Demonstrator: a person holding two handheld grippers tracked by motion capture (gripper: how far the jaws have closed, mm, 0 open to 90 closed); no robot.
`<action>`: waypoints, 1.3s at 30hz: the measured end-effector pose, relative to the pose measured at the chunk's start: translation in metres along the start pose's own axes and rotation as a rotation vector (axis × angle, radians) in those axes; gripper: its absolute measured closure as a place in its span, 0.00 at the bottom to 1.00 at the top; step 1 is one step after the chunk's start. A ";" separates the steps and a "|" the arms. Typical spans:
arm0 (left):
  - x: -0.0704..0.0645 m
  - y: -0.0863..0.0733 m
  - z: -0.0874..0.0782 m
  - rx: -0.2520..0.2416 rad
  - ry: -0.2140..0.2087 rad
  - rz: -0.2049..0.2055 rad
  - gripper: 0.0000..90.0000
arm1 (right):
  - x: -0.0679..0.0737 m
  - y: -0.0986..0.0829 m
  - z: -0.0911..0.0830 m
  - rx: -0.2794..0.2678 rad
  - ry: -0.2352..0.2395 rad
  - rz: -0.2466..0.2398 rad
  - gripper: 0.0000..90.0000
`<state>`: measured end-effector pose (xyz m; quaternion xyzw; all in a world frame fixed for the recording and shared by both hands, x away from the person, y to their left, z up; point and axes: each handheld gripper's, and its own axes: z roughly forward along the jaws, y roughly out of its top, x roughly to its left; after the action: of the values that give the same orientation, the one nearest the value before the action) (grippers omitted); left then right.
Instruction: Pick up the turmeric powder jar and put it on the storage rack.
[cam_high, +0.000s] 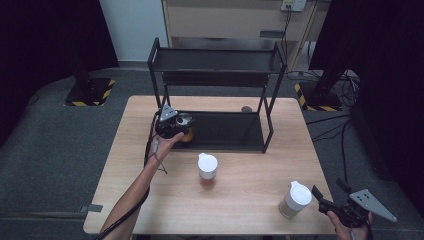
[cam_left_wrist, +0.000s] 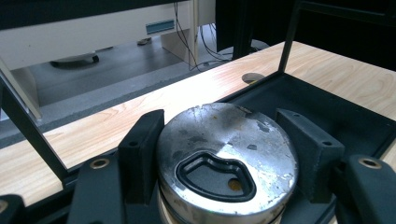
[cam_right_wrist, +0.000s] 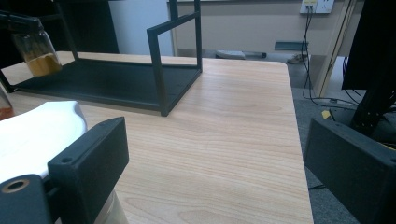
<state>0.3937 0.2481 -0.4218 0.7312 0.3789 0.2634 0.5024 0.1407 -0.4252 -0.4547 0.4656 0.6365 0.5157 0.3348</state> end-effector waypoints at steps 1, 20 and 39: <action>0.000 -0.001 0.001 0.001 0.002 0.003 0.38 | 0.000 0.000 0.000 0.000 0.000 0.000 0.07; -0.003 -0.012 0.015 0.002 0.031 -0.015 0.38 | 0.000 0.000 0.000 -0.002 0.000 0.004 0.07; -0.004 -0.014 0.020 0.020 0.030 -0.024 0.37 | -0.001 0.000 0.000 -0.004 0.003 0.003 0.07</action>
<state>0.4027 0.2371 -0.4418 0.7273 0.3979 0.2647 0.4926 0.1405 -0.4258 -0.4551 0.4652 0.6353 0.5182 0.3339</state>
